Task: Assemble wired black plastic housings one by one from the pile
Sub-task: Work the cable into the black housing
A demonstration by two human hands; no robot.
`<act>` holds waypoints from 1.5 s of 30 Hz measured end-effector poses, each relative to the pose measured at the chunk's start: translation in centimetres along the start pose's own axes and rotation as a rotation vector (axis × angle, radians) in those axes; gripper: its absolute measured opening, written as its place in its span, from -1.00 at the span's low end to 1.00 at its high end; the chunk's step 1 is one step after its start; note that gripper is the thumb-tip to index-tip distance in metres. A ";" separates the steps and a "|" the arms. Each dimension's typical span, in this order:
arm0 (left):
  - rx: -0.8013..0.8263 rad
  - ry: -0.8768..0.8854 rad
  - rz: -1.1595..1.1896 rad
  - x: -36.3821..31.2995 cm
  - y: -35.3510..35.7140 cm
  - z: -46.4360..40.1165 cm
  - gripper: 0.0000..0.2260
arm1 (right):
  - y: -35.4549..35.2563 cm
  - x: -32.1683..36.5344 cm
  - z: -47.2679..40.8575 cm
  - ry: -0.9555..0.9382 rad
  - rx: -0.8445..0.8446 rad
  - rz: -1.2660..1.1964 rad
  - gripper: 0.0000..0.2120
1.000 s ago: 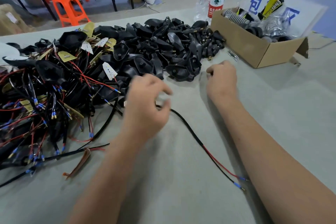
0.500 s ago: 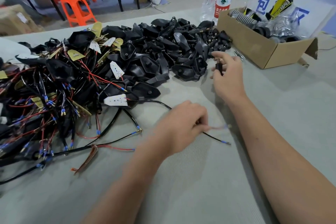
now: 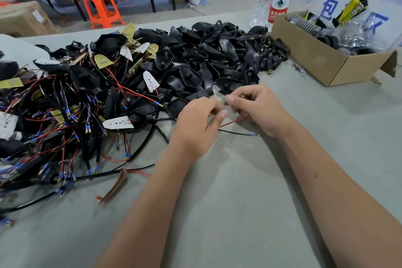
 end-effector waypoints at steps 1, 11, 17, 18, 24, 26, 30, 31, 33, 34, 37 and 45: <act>0.028 0.034 -0.089 0.1 -0.6 0.0 -0.88 | -0.6 -0.2 -0.1 0.012 -0.106 0.020 -0.82; 0.264 0.009 -0.350 1.5 -1.9 -0.1 -0.92 | 2.5 1.9 -0.3 -0.256 0.069 0.884 -0.58; 0.165 -0.011 -0.304 1.8 -1.7 0.1 -0.97 | 3.0 1.7 -0.5 -0.306 0.167 0.894 -0.86; 0.166 -0.028 -0.284 1.8 -1.7 0.1 -0.97 | 3.0 1.6 -0.5 -0.316 0.146 0.881 -0.87; 0.161 -0.122 -0.202 1.9 -2.3 0.0 -0.96 | 2.3 1.5 -0.5 -0.343 0.057 0.862 -0.85; 0.157 -0.122 -0.193 1.9 -2.5 0.2 -0.97 | 2.4 1.4 -0.4 -0.358 0.045 0.858 -0.85; 0.128 -0.022 -0.245 1.6 -2.5 0.7 -0.91 | 2.6 1.6 -0.3 -0.401 -0.006 0.837 -0.89; 0.128 0.000 -0.261 1.4 -2.3 0.5 -0.87 | 2.8 1.8 -0.3 -0.420 -0.018 0.840 -0.89; 0.109 -0.003 -0.264 1.1 -1.7 -0.1 -0.84 | 3.3 1.9 -0.4 -0.452 -0.039 0.858 -0.90; 0.086 -0.027 -0.248 1.0 -1.5 -0.4 -0.84 | 3.5 1.9 -0.5 -0.463 -0.059 0.866 -0.91; 0.019 -0.081 -0.133 1.4 -1.7 -0.8 -0.92 | 3.3 1.7 -0.5 -0.458 -0.154 0.868 -0.87; -0.131 -0.135 -0.145 1.6 -2.4 0.1 -0.90 | 1.7 0.5 -0.6 -0.193 -0.353 0.853 -0.72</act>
Point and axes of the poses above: each hand's wrist, its own z-axis away from the middle knuckle, its own y-axis out of the palm, x = y × z, the point moved 4 cm from there along -z, towards the middle knuckle, and after that the axes turned 8 degrees about z, right-handed, at the moved point
